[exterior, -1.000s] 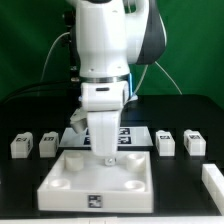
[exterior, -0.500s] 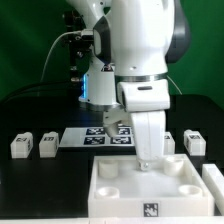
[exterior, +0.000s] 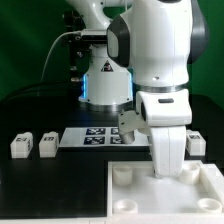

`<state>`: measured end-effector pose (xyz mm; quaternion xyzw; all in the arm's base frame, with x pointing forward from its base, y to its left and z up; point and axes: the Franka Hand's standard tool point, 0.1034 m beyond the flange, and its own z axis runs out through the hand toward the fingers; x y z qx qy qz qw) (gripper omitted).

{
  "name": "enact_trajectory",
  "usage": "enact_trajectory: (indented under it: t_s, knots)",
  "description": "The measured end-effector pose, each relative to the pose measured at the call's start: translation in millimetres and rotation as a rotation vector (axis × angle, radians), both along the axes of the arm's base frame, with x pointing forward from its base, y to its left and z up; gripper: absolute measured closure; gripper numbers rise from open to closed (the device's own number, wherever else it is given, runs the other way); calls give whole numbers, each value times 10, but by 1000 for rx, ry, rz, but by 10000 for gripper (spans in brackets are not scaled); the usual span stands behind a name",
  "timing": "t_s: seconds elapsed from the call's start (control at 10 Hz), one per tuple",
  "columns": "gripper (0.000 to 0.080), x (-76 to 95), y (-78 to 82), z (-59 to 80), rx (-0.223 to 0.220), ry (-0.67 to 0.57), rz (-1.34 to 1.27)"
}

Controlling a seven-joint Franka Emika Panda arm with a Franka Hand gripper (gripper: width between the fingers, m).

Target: Assemble one leg

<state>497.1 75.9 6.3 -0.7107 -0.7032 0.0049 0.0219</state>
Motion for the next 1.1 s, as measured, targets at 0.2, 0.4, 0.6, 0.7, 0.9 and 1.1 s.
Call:
enact_trajectory:
  t_s: [0.2,0.4,0.6,0.7,0.9,1.1]
  knots:
    - [739,-4,0,-4,0,0,-1]
    - [519,-4,-5,-5,0,0,-2]
    - [206,-3,-8,-6,0,0,-2]
    - [206,-3,-10,-6,0,0,-2]
    - [159,-3,-11,-6,0,0,-3]
    - [150,-3,-13,-6,0,0,-3]
